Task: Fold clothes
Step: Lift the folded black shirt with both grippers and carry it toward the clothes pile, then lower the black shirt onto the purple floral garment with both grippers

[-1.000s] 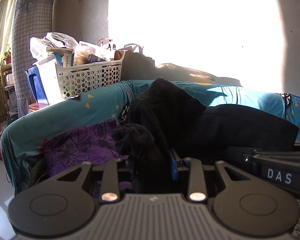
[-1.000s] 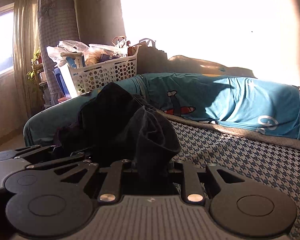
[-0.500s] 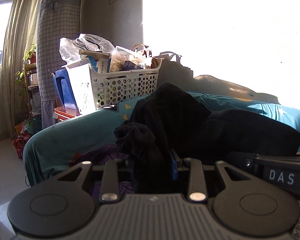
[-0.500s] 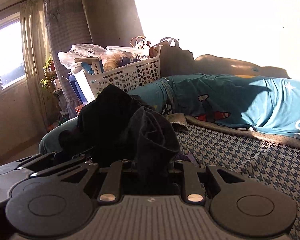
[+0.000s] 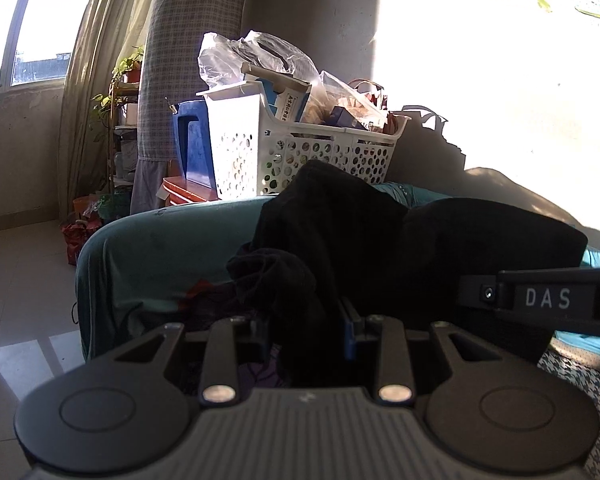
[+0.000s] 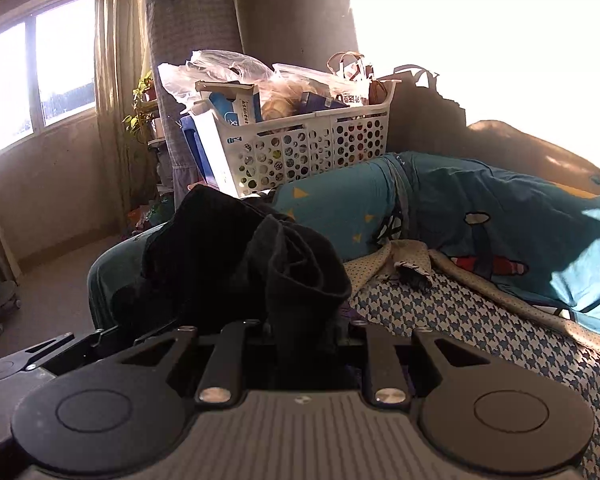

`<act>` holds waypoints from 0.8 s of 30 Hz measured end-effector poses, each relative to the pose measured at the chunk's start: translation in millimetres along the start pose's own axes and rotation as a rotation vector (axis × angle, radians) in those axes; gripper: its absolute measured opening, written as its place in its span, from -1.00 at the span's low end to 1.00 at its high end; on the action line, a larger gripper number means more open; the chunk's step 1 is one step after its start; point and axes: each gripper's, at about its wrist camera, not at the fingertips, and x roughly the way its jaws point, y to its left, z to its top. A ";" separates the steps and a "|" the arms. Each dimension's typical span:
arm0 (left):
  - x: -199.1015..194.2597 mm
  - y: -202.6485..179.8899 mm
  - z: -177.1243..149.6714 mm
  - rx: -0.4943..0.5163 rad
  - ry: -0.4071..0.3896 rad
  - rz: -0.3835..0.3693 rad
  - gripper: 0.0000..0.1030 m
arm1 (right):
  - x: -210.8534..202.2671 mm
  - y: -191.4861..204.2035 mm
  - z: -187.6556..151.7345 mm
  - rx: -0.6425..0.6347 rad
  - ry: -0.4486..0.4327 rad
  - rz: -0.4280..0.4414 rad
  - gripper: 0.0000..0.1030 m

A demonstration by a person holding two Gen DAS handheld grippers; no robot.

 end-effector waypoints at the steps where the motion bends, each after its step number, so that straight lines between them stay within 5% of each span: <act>1: 2.3 1.6 -1.1 -0.018 0.006 0.009 -0.44 | 5.3 1.0 3.5 -0.026 0.009 0.004 -0.62; 13: 22.5 7.0 -7.5 -0.106 0.061 0.055 -0.44 | 62.1 6.0 36.7 -0.292 0.123 0.072 -0.63; 24: 33.0 21.3 -13.0 -0.156 0.118 0.044 -0.44 | 56.9 7.1 39.0 -0.336 0.085 0.065 -0.64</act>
